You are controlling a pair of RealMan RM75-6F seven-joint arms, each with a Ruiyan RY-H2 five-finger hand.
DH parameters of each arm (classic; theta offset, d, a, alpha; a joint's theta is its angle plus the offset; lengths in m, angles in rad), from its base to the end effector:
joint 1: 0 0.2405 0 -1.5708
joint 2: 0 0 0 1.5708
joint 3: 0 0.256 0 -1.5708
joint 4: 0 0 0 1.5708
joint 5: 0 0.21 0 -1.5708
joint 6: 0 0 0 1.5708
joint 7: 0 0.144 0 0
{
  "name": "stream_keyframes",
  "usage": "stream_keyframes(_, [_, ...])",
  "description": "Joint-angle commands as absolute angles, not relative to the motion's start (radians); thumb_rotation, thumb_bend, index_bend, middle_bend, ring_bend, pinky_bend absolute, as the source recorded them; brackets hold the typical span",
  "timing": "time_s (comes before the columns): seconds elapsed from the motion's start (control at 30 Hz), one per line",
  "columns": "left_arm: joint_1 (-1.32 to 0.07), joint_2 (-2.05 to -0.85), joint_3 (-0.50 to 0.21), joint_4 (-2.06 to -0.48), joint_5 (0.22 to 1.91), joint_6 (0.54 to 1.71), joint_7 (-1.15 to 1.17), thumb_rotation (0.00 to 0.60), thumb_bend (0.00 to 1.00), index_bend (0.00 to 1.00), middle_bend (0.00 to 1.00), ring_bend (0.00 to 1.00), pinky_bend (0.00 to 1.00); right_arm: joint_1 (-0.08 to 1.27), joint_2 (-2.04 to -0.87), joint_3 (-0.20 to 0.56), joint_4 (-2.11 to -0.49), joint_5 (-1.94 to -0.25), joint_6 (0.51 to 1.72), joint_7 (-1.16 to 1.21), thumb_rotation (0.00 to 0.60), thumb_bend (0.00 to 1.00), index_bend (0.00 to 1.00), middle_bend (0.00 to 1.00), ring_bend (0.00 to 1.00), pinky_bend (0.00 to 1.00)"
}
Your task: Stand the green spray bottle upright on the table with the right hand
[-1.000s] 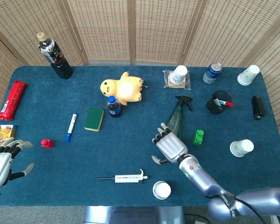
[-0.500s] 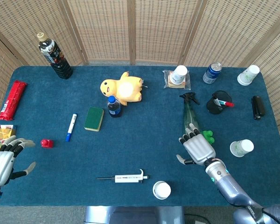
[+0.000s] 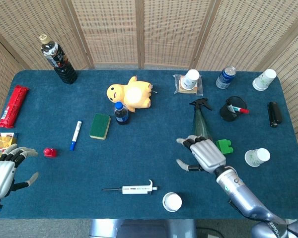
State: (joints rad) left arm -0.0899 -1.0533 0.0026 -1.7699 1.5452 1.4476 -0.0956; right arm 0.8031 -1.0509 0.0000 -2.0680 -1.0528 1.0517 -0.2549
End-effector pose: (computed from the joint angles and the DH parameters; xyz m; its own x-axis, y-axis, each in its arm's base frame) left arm -0.2834 0.1684 0.1517 0.2256 0.1025 0.9688 0.9739 -0.0497 -0.2215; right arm -0.1236 -0.2844 0.0877 0.3902 -0.3760 0.8404 -0.8898 -0.3885 0.2394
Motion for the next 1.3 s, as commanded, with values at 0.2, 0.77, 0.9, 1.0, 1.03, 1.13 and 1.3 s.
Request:
stream_keyframes(0.2, [-0.077,-1.054,0.012,-1.755,1.553,1.463,-0.119,0.600,0.33,0.31,0.31,0.22,0.10,0.859,-1.073,0.192,-1.928,-0.939,0.882,0.004,0.135,0.38,0.06,0.25,0.18,0.33])
stream_keyframes(0.77, [-0.070,-1.041,0.016,-1.757,1.555,1.472,-0.120,0.600,0.33,0.31,0.31,0.22,0.10,0.992,-1.203,0.183,-1.644,-0.677,0.692,-0.073,0.113,0.38,0.04,0.24,0.16,0.34])
stream_keyframes(0.9, [-0.068,-1.039,0.017,-1.757,1.552,1.471,-0.120,0.600,0.33,0.31,0.31,0.22,0.10,0.995,-1.212,0.169,-1.604,-0.651,0.689,-0.088,0.094,0.38,0.04,0.24,0.16,0.34])
stream_keyframes(1.0, [-0.070,-1.039,0.017,-1.759,1.552,1.468,-0.120,0.600,0.33,0.31,0.31,0.22,0.10,0.990,-1.216,0.158,-1.573,-0.637,0.688,-0.093,0.090,0.38,0.04,0.24,0.16,0.34])
stream_keyframes(1.03, [-0.071,-1.040,0.017,-1.761,1.554,1.466,-0.121,0.600,0.33,0.31,0.31,0.22,0.10,0.985,-1.217,0.150,-1.555,-0.628,0.686,-0.093,0.089,0.38,0.04,0.24,0.16,0.34])
stream_keyframes(1.13, [-0.075,-1.039,0.015,-1.766,1.555,1.462,-0.115,0.600,0.33,0.31,0.31,0.22,0.10,0.976,-1.227,0.134,-1.509,-0.618,0.680,-0.100,0.089,0.38,0.04,0.24,0.16,0.34])
stream_keyframes(1.3, [-0.079,-1.037,0.013,-1.775,1.554,1.457,-0.105,0.600,0.33,0.31,0.31,0.22,0.10,0.961,-1.245,0.118,-1.454,-0.610,0.677,-0.108,0.086,0.39,0.04,0.24,0.16,0.34])
